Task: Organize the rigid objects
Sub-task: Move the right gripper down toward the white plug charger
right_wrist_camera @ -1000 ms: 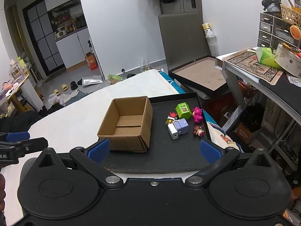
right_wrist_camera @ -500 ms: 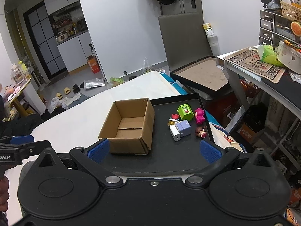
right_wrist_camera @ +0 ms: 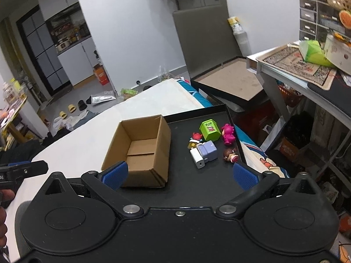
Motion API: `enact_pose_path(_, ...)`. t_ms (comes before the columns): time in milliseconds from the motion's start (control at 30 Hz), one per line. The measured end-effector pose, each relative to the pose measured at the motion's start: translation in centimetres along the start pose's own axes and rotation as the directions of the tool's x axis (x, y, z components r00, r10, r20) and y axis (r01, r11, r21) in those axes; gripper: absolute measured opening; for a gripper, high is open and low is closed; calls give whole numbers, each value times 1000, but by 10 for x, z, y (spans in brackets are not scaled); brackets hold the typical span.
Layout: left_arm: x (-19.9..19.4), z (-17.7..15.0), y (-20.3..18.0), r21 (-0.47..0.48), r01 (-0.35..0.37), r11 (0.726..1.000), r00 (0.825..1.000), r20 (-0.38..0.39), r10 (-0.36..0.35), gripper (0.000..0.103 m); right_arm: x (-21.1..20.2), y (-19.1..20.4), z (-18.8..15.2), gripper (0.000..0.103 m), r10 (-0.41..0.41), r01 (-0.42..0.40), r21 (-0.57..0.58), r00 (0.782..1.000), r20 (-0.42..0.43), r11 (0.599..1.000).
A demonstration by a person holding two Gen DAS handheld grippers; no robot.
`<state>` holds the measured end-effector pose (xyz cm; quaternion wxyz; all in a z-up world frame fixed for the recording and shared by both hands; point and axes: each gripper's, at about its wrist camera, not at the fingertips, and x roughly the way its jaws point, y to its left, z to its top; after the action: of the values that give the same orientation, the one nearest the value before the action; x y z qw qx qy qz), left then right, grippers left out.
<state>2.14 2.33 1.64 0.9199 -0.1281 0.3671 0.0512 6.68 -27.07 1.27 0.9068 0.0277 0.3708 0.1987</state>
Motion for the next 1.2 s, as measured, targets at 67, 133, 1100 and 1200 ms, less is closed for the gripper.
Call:
enact_pose_path(67, 7, 2, 3, -12, 0, 1000, 1000, -7, 0, 103, 6, -6, 3, 103, 14, -13, 15, 1000, -5, 1000)
enact_pose_path(133, 15, 4, 6, -27, 1, 1000, 1000, -16, -1, 103, 11, -9, 5, 103, 13, -13, 21, 1000, -6, 1000)
enact_pose_path(1100, 134, 26, 39, -130, -31, 991, 981, -194, 5, 86, 109, -58, 24, 69, -14, 41, 133, 980, -198, 990)
enact_pose_path(1200, 147, 26, 42, -132, -33, 991, 974, -225, 2, 81, 118, -58, 25, 67, -9, 39, 133, 975, -221, 990)
